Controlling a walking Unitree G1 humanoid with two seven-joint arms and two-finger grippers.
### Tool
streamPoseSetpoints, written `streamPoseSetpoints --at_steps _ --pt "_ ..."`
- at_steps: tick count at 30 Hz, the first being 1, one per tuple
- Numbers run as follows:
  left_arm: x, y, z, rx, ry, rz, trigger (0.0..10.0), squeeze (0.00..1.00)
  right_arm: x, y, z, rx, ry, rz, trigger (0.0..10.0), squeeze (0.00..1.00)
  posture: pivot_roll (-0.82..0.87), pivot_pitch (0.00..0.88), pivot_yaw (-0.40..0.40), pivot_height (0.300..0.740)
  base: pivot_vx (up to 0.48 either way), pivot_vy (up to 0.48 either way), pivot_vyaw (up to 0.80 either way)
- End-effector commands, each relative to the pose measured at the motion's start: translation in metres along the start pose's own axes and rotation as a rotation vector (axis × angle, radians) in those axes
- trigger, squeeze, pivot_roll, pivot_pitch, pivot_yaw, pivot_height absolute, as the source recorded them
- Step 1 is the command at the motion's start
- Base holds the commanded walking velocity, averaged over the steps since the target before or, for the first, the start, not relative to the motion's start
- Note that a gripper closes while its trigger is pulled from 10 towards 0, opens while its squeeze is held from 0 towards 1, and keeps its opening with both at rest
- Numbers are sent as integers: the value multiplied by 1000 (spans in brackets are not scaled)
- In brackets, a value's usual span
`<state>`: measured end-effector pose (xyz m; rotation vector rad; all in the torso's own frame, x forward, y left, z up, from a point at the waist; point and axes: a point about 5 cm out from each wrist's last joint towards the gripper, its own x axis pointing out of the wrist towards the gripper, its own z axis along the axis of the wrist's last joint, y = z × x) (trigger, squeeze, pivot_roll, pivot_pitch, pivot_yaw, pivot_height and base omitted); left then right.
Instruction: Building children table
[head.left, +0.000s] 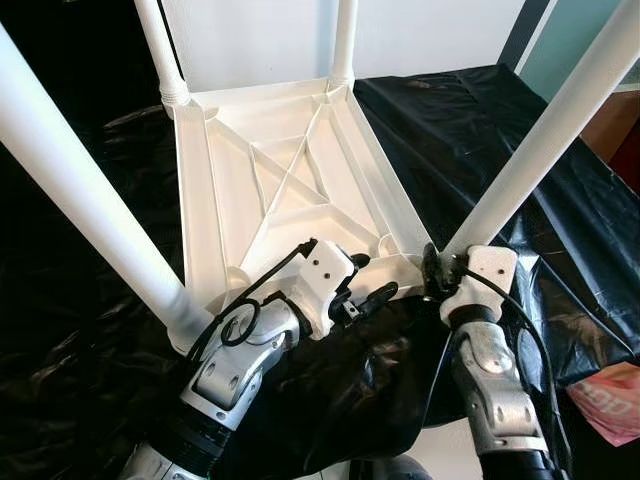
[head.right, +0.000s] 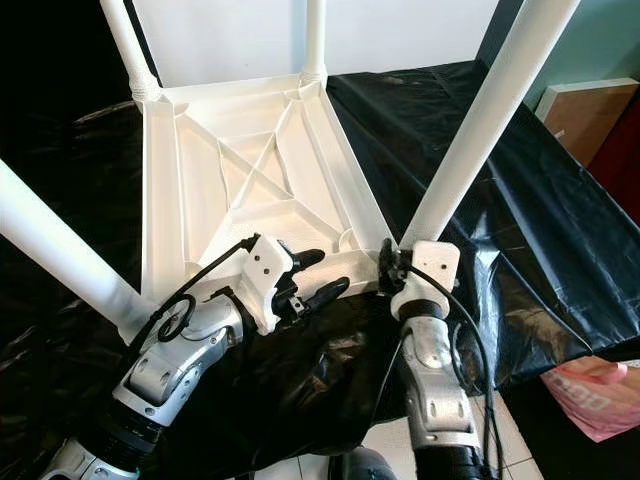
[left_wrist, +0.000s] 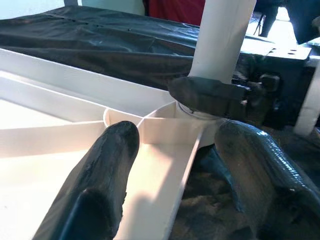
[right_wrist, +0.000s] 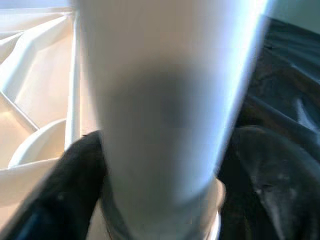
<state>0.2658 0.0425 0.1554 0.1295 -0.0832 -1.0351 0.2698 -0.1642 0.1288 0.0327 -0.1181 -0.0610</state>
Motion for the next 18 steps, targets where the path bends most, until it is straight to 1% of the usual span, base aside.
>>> streamPoseSetpoints --at_steps 1,2,4,5,7,9,11,13,14,17,18 --pt "0 -2 -3 13 13 -41 10000 0 -3 -5 4 21 -23 63 10000 0 -14 138 -51 740 0 0 0" --pt "0 -2 -3 13 13 -41 10000 0 -3 -5 4 21 -23 63 10000 0 -14 138 -51 740 0 0 0" --pt "2 -1 -2 19 9 -40 10000 0 -4 -14 6 2 -34 128 10000 0 -17 134 -50 740 0 0 0" --pt "2 -1 -2 19 9 -40 10000 0 -4 -14 6 2 -34 128 10000 0 -17 134 -50 740 0 0 0" --pt "3 -1 -2 24 6 -40 10000 0 -4 -21 7 -21 -39 154 10000 0 -19 133 -48 740 0 0 0" --pt "4 1 -2 36 4 -18 10000 0 1 -31 7 -56 -37 202 10000 0 -31 128 -47 740 0 0 0" --pt "5 2 -2 49 3 -6 10000 0 5 -38 8 -75 -34 254 10000 0 -31 128 -48 740 0 0 0" --pt "6 3 -2 50 3 -6 10000 0 11 -38 10 -96 -33 319 10000 0 -35 125 -46 740 0 0 0" --pt "6 3 -2 50 3 -6 10000 0 11 -38 10 -96 -33 319 10000 0 -35 125 -46 740 0 0 0" --pt "8 3 -2 58 0 -6 10000 0 20 -37 13 -120 -34 403 10000 0 -32 117 -46 740 0 0 0" --pt "8 3 -2 58 0 -6 10000 0 20 -37 13 -120 -34 403 10000 0 -32 117 -46 740 0 0 0"
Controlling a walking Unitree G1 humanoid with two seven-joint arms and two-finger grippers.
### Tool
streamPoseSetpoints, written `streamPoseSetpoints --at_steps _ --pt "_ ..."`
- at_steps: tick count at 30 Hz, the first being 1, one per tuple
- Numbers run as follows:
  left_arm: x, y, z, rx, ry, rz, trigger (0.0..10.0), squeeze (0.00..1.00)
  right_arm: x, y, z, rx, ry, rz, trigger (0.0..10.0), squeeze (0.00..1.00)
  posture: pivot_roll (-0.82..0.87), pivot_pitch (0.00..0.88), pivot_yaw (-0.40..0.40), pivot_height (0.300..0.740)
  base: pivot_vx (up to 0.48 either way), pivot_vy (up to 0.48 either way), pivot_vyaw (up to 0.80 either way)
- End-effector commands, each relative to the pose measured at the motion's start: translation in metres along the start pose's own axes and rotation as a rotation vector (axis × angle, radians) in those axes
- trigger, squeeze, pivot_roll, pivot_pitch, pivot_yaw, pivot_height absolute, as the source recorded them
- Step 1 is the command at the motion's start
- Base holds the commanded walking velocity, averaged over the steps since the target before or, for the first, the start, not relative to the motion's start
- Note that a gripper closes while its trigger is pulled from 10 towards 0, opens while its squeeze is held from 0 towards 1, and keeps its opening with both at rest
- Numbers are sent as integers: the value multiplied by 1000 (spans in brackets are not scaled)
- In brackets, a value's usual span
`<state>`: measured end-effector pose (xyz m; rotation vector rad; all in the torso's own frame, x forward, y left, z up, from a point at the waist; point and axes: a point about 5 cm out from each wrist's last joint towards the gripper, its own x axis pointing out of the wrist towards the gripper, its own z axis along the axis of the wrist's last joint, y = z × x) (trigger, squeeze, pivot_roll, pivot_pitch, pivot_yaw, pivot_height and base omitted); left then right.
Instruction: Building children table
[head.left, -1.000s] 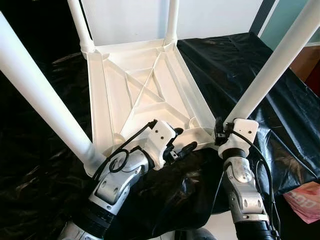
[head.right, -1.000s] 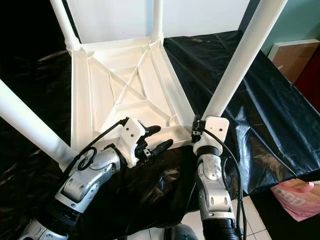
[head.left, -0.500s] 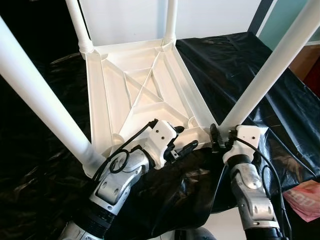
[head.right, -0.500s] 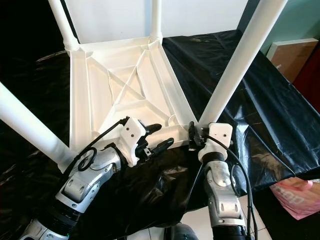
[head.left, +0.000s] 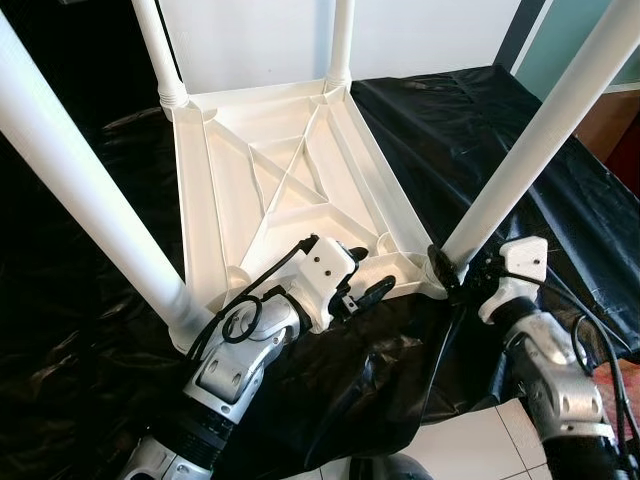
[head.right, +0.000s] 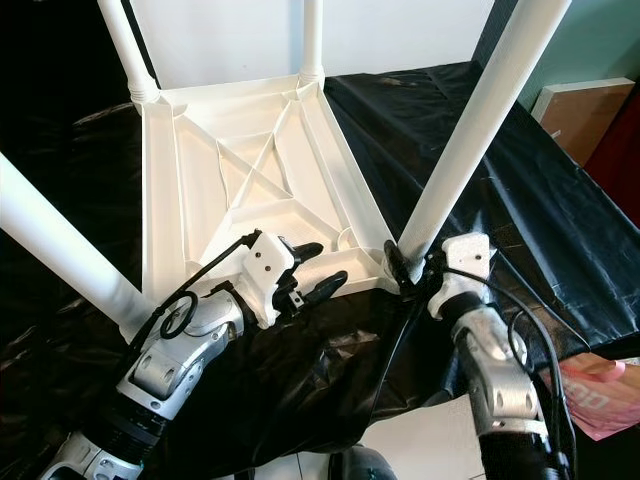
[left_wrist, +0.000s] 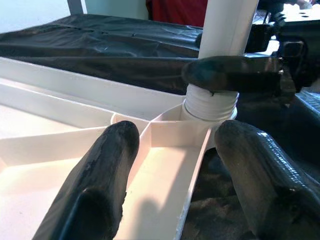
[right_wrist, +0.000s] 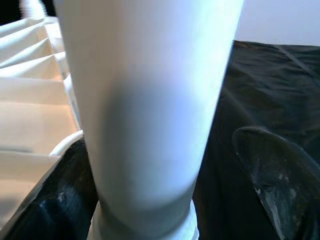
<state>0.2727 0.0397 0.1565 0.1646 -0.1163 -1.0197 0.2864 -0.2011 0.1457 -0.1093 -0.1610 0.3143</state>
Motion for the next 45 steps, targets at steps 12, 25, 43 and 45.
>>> streamPoseSetpoints --at_steps 12,25,43,45 --pt "6 -1 -1 34 -5 -15 10000 0 23 4 0 -38 8 224 0 0 -29 109 -53 740 0 0 0" --pt "3 1 -2 45 -8 -6 10000 0 12 2 -18 1 51 177 10000 0 -12 119 -45 740 0 0 0" --pt "-3 0 -4 39 2 -13 10000 0 9 26 -27 65 114 -241 10000 0 7 121 -42 740 0 0 0" --pt "-3 0 -4 38 6 -14 10000 0 7 28 -29 85 121 -284 10000 0 7 120 -42 740 0 0 0"
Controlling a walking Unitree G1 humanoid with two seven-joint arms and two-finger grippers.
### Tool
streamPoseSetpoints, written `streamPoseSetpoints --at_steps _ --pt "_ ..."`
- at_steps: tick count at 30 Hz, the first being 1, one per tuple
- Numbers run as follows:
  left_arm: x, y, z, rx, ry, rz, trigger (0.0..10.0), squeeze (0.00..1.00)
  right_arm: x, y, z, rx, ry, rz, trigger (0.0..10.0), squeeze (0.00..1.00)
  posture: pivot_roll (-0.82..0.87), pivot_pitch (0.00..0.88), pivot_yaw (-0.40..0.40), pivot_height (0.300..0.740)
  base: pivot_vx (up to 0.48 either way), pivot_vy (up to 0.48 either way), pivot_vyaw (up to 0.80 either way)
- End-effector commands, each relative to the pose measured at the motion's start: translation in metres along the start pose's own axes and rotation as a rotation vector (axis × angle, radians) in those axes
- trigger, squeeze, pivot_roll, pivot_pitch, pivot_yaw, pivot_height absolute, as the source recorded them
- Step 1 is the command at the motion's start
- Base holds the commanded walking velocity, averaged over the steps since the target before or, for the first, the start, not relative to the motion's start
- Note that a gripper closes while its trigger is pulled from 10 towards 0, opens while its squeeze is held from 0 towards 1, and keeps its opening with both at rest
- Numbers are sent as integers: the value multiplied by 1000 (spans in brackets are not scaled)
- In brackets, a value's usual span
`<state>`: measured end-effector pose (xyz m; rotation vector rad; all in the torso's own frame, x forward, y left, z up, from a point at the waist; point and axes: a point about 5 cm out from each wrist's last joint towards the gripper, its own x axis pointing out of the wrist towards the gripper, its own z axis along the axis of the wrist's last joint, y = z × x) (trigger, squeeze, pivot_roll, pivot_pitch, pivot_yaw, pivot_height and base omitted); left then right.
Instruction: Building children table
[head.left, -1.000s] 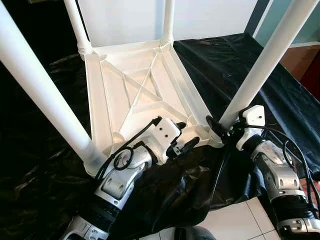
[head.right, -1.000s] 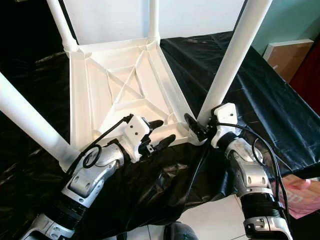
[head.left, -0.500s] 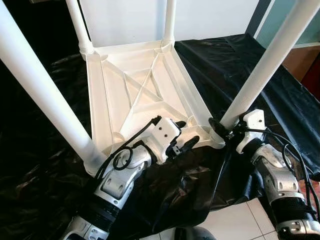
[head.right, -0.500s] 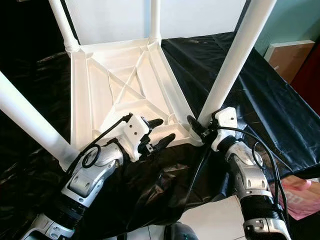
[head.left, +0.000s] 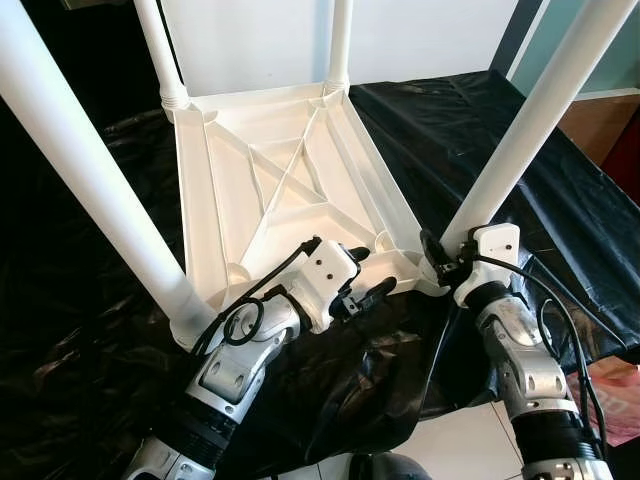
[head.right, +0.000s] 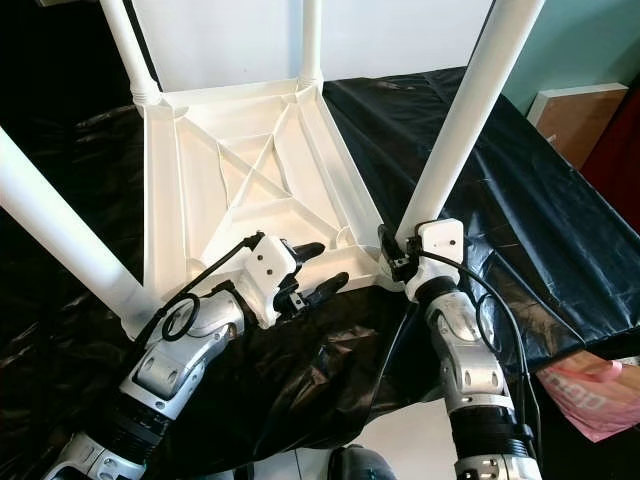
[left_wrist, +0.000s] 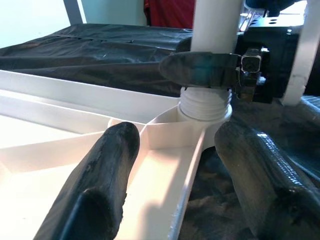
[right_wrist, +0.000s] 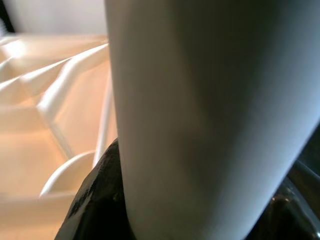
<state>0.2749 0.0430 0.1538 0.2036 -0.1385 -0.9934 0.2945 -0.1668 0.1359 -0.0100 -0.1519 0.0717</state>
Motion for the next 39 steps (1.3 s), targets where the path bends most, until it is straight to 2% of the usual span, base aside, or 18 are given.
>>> streamPoseSetpoints --at_steps 1,3,10,21,22,23,24,29,31,34,35,38,39 --pt "-1 -3 -1 -5 5 -40 10000 0 -11 -5 -22 -6 117 -75 10000 0 7 119 -41 740 0 0 0" --pt "-1 -4 -2 -6 8 -44 10000 0 -14 0 -25 6 133 -158 10000 0 6 114 -39 740 0 0 0" --pt "0 -4 -2 -2 12 -55 10000 0 -15 7 -28 45 162 -330 10000 0 11 105 -39 740 0 0 0" --pt "-1 -6 -2 -4 15 -69 10000 0 -14 14 -18 38 125 -322 10000 0 5 101 -34 740 0 0 0" --pt "-1 -6 -3 -4 17 -69 10000 0 -15 17 -17 42 117 -309 10000 82 2 103 -34 740 0 0 0" --pt "-1 -6 -3 -4 17 -69 10000 0 -15 17 -17 42 117 -309 10000 82 2 103 -34 740 0 0 0" --pt "-1 -7 -3 -4 18 -70 10000 0 -15 18 -16 40 107 -299 10000 1000 -6 108 -34 740 0 0 0" --pt "0 -8 -2 -10 13 -77 10000 0 -17 18 -10 43 74 -272 10000 1000 -14 109 -36 740 0 0 0" --pt "2 -10 -3 -14 11 -80 10000 0 -20 16 -5 49 38 -202 10000 1000 -25 107 -36 740 0 0 0" --pt "3 -10 -4 -14 12 -81 10000 0 -20 16 -3 51 31 -178 10000 1000 -25 107 -36 740 0 0 0" --pt "4 -10 -2 -16 4 -87 10000 0 -21 10 0 30 19 -127 10000 1000 -45 114 -33 740 0 0 0" --pt "5 -10 -1 -15 1 -90 10000 0 -21 8 1 26 15 -106 10000 1000 -45 114 -33 740 0 0 0" --pt "6 -10 0 -15 -3 -94 10000 0 -21 4 5 23 13 -41 10000 1000 -58 118 -30 740 0 0 0"
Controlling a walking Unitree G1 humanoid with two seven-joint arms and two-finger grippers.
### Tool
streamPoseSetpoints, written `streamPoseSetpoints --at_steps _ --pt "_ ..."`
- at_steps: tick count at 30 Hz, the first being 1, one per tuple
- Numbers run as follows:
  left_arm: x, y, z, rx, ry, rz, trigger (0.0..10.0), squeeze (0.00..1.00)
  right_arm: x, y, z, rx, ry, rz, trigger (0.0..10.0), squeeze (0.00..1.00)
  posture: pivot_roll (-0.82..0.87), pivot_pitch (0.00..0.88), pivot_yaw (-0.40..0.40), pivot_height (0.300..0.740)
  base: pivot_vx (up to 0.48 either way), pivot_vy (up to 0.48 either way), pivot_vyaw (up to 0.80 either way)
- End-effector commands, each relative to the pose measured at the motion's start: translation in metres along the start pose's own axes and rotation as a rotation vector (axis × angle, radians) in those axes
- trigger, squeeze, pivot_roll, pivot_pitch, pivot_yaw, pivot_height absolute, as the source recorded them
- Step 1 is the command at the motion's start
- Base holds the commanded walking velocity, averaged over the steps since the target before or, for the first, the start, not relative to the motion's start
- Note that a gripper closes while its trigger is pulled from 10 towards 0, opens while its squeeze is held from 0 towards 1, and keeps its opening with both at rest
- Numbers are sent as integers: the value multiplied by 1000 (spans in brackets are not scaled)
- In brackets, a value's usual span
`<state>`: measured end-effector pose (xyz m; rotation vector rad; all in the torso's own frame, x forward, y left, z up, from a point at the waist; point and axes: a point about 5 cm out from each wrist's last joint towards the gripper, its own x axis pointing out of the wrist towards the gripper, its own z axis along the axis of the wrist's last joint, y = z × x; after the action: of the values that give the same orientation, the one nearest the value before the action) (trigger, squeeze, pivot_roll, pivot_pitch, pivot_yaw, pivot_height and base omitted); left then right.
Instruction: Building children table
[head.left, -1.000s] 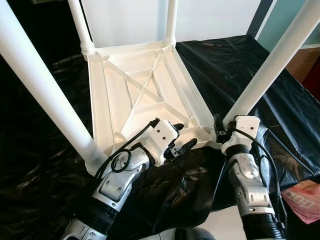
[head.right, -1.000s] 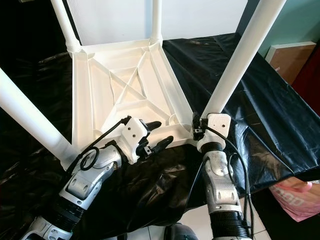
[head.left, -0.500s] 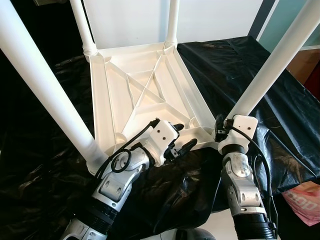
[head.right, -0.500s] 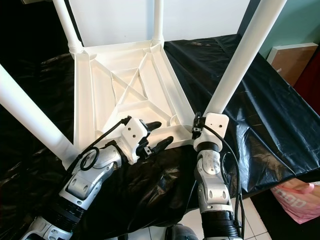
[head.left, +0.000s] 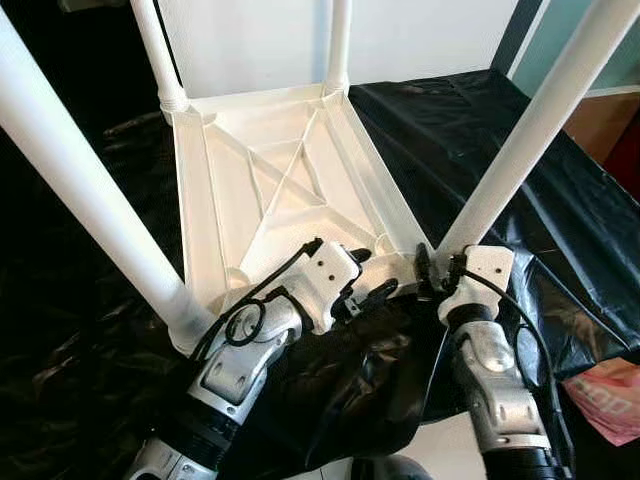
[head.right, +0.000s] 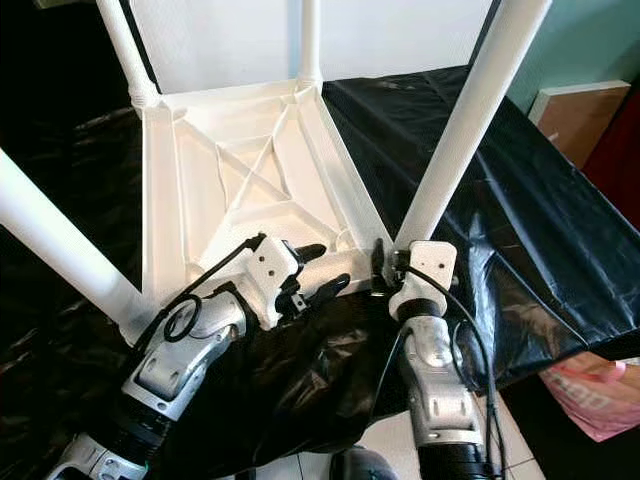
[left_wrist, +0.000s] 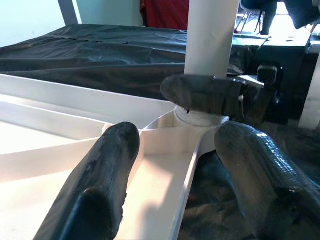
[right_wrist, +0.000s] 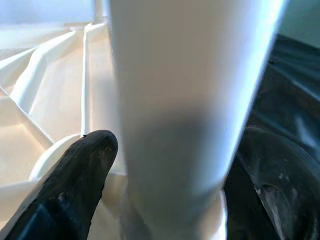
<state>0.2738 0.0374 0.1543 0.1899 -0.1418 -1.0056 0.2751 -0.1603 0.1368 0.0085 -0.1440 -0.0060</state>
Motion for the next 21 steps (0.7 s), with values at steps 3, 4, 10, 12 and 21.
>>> streamPoseSetpoints --at_steps 3,4,10,12,21 --pt "5 -7 -1 1 3 -101 10000 0 0 -12 6 -8 9 187 10000 0 -38 117 -45 740 0 0 0" --pt "6 -8 -1 8 6 -105 10000 0 2 -15 7 -25 7 236 10000 0 -34 119 -48 740 0 0 0" --pt "6 -5 4 6 -8 -82 10000 0 18 -24 10 -87 33 480 10000 0 -8 126 -60 740 0 0 0" --pt "5 -5 3 5 -4 -75 10000 0 22 -26 9 -98 45 516 10000 0 1 126 -60 740 0 0 0" --pt "3 -4 3 -10 0 -72 10000 0 35 -27 2 -149 89 634 0 0 15 116 -57 740 0 0 0"
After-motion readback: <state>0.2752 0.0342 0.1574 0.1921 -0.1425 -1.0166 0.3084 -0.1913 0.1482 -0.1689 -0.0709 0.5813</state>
